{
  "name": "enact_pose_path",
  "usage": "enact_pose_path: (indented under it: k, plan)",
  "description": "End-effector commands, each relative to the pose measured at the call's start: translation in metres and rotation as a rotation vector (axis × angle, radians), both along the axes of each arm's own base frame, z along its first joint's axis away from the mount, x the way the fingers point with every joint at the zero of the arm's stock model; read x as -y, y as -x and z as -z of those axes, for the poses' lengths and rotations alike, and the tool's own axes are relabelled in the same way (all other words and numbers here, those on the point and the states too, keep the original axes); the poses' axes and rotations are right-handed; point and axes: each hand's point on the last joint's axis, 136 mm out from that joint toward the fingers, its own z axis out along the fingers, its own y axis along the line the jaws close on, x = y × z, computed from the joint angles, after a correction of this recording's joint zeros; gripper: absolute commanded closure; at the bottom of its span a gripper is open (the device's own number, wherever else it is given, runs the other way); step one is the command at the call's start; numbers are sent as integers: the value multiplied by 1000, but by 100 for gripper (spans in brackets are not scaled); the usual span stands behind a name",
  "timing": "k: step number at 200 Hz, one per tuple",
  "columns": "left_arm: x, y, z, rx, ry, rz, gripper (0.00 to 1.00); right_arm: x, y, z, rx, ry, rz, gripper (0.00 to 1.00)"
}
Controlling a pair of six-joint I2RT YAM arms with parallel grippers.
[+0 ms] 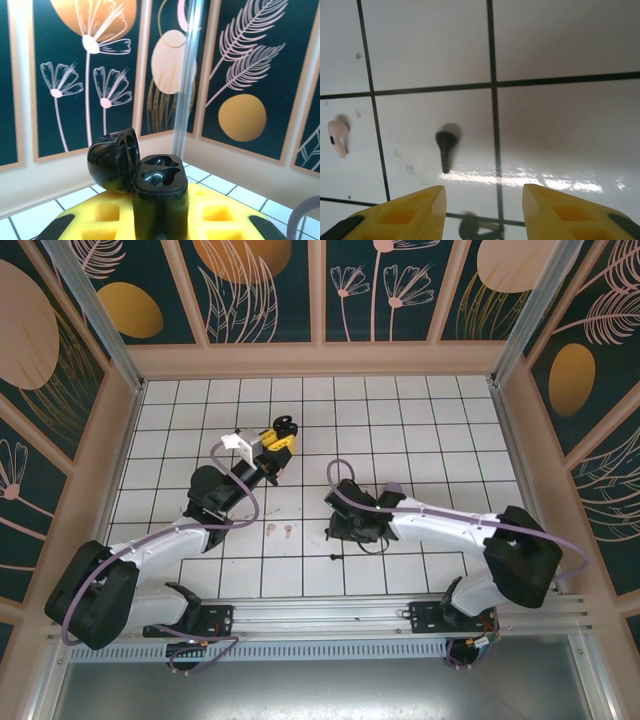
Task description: Insert the wireless bluetooth earbuds into the charging case
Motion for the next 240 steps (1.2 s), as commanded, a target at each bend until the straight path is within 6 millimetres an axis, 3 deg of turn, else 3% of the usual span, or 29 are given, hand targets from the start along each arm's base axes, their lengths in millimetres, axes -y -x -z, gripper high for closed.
enact_pose_path:
  k: [1,47,124,240]
  plan:
    - [-14,-6,-6,6,32,-54,100,-9,-11,-3,8,4,34,56]
    - [-25,-11,-7,18,44,-87,100,-27,-15,11,-40,52,18,59]
    - [-34,-9,-10,40,69,-104,100,-40,-14,34,-91,130,2,63]
    - [-36,-6,-11,48,76,-98,100,-33,-7,60,-126,195,4,71]
